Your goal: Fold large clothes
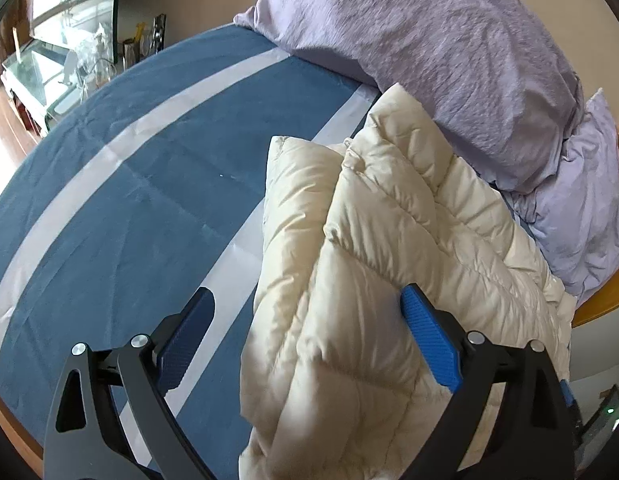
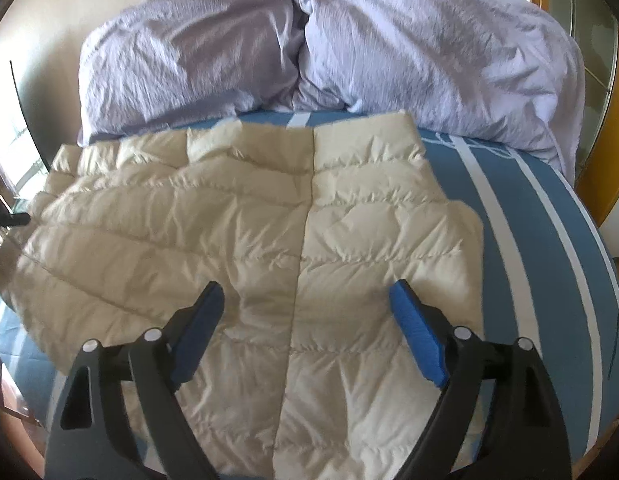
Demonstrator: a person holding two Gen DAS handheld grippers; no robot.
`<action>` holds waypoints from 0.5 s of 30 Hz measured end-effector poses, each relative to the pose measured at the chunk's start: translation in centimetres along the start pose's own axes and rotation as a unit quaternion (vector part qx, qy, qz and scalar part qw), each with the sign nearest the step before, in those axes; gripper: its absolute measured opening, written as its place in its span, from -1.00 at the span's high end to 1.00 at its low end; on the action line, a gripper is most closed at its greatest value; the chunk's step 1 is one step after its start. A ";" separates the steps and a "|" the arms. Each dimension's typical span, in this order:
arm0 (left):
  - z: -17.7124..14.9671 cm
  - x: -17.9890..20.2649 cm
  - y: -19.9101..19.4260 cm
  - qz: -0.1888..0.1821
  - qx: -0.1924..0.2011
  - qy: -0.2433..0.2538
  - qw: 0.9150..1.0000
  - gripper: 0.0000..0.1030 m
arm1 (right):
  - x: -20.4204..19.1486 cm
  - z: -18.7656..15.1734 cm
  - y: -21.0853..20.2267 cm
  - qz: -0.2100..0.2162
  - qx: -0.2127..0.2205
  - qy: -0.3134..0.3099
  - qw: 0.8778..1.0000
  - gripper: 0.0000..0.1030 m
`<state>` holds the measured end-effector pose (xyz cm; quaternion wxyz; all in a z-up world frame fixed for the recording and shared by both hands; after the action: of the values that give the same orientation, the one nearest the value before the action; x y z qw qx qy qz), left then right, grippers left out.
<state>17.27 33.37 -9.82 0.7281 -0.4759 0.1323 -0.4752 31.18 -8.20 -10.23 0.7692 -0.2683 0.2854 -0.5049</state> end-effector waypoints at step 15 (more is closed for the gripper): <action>-0.5 2.0 2.0 -0.053 -0.022 0.000 0.998 -0.77 | -1.3 -2.5 4.1 -0.025 -0.030 -0.024 0.999 -0.97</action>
<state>19.08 31.67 -11.16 0.6911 -0.4983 0.1172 -0.5102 31.58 -5.85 -14.61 0.7543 -0.3105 0.2750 -0.5089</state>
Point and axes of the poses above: each gripper's, at about its wrist camera, not at the fingertips, and y roughly the way its jaws point, x to its right, z to its top, the point moved 5 cm from there along y, roughly the way its jaws point, and after that the axes turned 12 degrees about y, right-handed, at the moved point
